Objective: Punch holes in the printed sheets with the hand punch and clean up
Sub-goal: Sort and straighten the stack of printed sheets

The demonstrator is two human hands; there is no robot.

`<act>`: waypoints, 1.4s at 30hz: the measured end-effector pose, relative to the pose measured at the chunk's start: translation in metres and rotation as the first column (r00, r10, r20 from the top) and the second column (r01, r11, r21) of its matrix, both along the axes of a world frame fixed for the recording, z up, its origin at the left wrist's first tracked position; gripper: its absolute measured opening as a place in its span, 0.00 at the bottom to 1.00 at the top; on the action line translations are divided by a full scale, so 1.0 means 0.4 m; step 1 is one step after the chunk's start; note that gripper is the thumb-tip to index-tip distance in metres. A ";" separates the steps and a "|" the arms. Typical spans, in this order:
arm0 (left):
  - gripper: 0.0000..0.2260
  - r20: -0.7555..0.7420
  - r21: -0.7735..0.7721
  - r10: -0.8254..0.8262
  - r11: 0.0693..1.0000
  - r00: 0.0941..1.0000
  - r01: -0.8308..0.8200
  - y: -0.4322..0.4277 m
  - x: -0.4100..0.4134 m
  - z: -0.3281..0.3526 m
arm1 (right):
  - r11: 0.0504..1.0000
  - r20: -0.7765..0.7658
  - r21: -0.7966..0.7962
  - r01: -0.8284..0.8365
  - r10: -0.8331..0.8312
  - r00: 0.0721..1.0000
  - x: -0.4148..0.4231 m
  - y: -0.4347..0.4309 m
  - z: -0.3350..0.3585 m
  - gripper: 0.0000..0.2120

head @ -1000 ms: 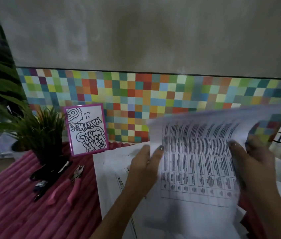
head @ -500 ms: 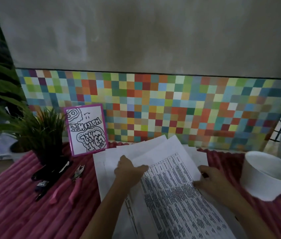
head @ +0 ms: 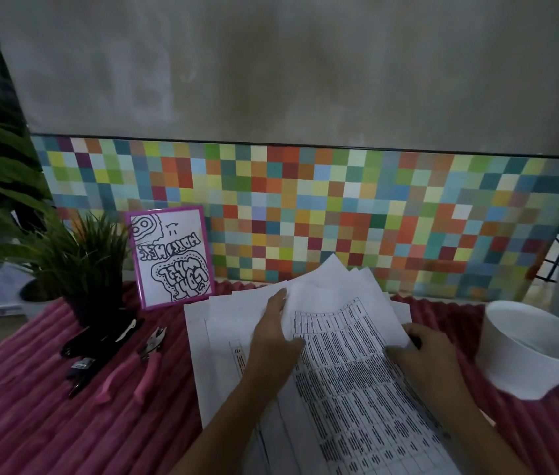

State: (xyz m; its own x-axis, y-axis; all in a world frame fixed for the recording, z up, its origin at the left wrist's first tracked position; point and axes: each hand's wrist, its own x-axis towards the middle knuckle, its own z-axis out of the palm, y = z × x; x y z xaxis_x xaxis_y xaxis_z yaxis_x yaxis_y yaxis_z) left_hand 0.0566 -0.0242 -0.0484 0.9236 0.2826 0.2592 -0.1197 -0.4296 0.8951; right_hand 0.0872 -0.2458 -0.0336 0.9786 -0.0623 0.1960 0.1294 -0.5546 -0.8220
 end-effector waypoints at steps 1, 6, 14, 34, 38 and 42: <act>0.34 0.047 -0.006 -0.003 1.000 0.999 0.003 -0.003 0.002 0.001 | 1.000 -0.007 0.025 -0.009 0.009 1.000 -0.003 -0.006 0.004 0.11; 0.22 -0.032 -0.201 0.143 0.969 0.989 -0.146 0.038 0.003 0.017 | 0.944 0.057 0.322 0.066 -0.089 0.994 -0.009 -0.053 0.033 0.13; 0.39 -0.311 0.683 0.436 0.720 0.844 -0.121 0.101 -0.015 0.008 | 0.897 -0.012 0.428 0.110 -0.116 0.993 -0.005 -0.101 0.051 0.11; 0.11 -0.082 -0.201 0.088 0.974 0.993 -0.103 0.048 -0.002 0.023 | 0.760 -0.214 0.647 0.054 0.113 0.970 0.003 -0.034 -0.007 0.16; 0.24 -0.136 -0.187 -0.070 0.981 0.988 0.044 0.045 0.002 0.007 | 0.785 -0.171 0.619 -0.011 0.149 0.974 -0.017 -0.014 0.004 0.13; 0.22 0.081 -0.230 -0.156 0.958 0.984 0.171 0.026 -0.018 0.052 | 0.761 -0.100 0.648 -0.031 0.125 0.987 -0.006 -0.001 0.001 0.16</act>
State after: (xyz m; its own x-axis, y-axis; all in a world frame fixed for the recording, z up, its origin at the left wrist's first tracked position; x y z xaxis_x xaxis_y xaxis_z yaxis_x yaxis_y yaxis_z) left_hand 0.0493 -0.0139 -0.0276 0.9467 0.1890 0.2609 -0.2283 -0.1779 0.9572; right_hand 0.0846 -0.2463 -0.0332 0.9987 -0.0497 0.0096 0.0153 0.1168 -0.9930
